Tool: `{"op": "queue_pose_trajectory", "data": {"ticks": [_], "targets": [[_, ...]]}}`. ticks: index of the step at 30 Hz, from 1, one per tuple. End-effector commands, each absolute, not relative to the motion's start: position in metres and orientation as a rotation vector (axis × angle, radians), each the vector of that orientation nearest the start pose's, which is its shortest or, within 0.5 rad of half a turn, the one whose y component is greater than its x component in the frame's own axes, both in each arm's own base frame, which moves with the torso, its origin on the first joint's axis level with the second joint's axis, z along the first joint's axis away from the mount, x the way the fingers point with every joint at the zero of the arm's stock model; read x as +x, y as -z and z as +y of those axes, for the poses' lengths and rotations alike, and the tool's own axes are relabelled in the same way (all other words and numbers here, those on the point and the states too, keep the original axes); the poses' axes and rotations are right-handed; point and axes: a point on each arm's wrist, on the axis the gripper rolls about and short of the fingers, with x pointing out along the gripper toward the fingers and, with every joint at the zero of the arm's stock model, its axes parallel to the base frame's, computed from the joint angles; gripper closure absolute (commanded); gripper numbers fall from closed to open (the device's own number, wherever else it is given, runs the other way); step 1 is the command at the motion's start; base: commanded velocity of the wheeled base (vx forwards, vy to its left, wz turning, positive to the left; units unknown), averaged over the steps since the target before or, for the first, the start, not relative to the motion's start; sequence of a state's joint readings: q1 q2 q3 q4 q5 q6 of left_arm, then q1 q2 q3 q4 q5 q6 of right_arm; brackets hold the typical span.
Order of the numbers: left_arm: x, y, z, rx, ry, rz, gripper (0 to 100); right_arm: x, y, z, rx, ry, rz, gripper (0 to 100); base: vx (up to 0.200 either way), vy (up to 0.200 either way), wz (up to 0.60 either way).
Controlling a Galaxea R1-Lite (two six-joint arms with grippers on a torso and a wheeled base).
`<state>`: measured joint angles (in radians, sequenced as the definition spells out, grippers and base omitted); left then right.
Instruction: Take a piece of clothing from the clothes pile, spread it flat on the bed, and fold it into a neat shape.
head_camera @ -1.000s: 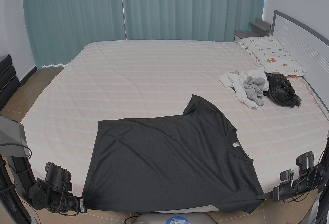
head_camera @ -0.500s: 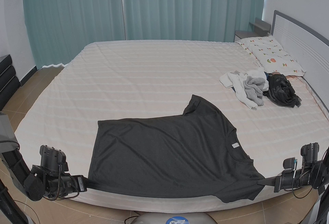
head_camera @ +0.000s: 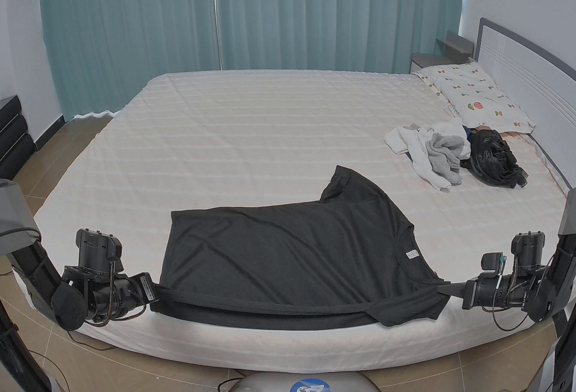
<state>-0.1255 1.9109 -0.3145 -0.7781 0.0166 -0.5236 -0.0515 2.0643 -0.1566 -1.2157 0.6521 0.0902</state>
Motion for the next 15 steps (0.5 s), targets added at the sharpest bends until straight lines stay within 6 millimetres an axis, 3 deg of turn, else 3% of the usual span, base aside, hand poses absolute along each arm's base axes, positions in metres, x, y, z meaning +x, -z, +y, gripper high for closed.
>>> {"op": "queue_pose_trajectory", "data": {"ticks": [1,8,15], "targets": [[0.243,-0.031,-0.030,-0.442,-0.119,0.817,100,0.247,-0.012,0.008,0.333,-0.545,0.664,100,0.000,0.000,0.00],[0.236,-0.039,-0.024,-0.506,-0.150,0.768,100,0.243,-0.029,0.004,0.360,-0.535,0.613,100,0.000,0.000,0.00],[0.236,-0.028,-0.024,-0.508,-0.148,0.818,100,0.231,-0.032,-0.002,0.376,-0.504,0.617,100,0.000,0.000,0.00]]}}
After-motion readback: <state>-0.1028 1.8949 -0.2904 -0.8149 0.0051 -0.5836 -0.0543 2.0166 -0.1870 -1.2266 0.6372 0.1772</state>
